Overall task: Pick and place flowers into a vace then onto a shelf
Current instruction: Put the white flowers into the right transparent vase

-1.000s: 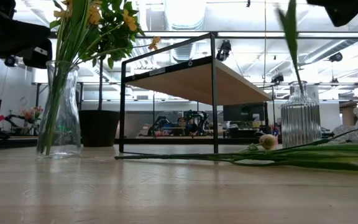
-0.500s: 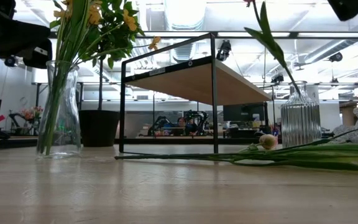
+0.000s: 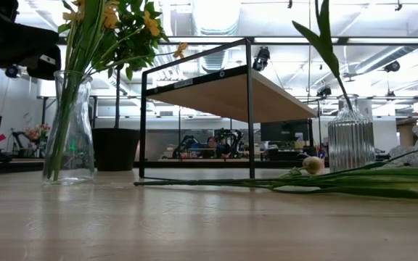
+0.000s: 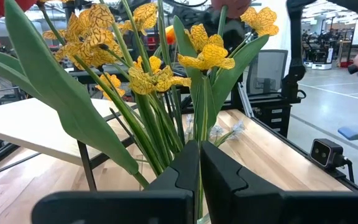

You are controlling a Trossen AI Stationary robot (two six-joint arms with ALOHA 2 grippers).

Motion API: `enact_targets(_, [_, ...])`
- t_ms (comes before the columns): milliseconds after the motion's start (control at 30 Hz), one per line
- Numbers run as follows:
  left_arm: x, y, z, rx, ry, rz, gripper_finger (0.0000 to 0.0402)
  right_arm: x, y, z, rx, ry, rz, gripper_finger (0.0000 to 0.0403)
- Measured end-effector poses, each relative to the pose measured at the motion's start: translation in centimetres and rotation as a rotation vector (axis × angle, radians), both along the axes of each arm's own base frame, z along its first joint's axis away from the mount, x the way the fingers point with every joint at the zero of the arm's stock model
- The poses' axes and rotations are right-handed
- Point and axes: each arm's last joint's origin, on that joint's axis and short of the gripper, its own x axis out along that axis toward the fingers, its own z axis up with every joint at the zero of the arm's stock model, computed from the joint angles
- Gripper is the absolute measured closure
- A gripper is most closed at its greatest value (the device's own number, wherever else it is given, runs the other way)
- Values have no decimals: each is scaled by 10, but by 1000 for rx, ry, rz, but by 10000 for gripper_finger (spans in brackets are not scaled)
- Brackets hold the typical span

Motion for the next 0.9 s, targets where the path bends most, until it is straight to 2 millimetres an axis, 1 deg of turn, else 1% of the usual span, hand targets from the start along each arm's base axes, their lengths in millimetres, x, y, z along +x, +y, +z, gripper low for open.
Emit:
enact_targets(67, [0, 0, 0, 0, 0, 0, 401, 11, 10, 0, -112, 3, 29, 179])
enact_targets(167, [0, 0, 0, 0, 0, 0, 401, 26, 21, -5, -356, 20, 16, 179])
enact_targets(300, [0, 0, 0, 0, 0, 0, 401, 42, 26, -16, -690, 137, 16, 179])
enact_targets(467, [0, 0, 0, 0, 0, 0, 402, 61, 25, -41, -930, 322, 94, 179])
enact_targets(567, [0, 0, 0, 0, 0, 0, 401, 70, 23, -57, -1028, 400, 139, 179])
enact_targets(633, [0, 0, 0, 0, 0, 0, 402, 74, 24, -64, -1062, 434, 179, 179])
enact_targets(767, [0, 0, 0, 0, 0, 0, 401, 77, 27, -70, -1036, 490, 285, 179])
enact_targets(900, [0, 0, 0, 0, 0, 0, 401, 76, 27, -69, -995, 547, 440, 179])
